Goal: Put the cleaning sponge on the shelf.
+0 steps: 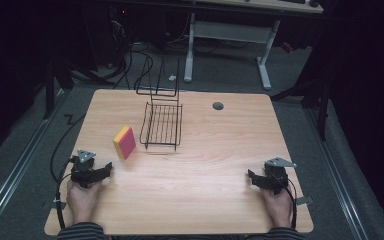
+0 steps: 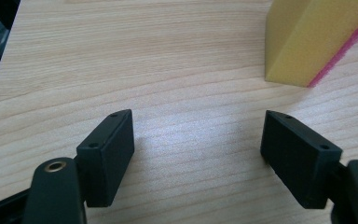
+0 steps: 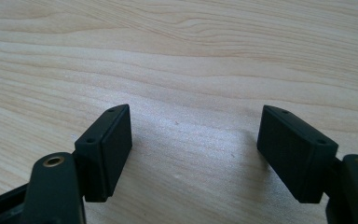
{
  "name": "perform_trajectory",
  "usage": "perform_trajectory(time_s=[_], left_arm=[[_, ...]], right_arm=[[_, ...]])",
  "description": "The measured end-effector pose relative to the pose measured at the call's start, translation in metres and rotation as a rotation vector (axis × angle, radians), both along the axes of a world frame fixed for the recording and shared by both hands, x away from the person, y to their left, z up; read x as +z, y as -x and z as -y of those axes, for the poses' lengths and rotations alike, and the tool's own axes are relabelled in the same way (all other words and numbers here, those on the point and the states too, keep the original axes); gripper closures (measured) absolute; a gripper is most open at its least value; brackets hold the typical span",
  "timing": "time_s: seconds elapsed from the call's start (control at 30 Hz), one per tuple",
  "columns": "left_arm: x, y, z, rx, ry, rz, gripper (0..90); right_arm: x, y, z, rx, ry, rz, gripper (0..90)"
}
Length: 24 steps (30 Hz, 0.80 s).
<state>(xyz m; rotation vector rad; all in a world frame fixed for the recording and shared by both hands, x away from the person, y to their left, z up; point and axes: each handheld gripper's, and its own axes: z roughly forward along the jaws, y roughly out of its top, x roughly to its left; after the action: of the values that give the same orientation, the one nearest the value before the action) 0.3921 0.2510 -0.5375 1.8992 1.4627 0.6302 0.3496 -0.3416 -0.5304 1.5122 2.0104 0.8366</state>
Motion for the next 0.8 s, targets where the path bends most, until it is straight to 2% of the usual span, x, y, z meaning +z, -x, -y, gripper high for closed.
perform_trajectory(time_s=[0.8], left_arm=[[-0.0001, -0.0004, 0.0018, 0.0, 0.003, -0.006, 23.3]], right_arm=[[0.0, -0.0001, 0.0, -0.003, 0.0, 0.0, 26.5]])
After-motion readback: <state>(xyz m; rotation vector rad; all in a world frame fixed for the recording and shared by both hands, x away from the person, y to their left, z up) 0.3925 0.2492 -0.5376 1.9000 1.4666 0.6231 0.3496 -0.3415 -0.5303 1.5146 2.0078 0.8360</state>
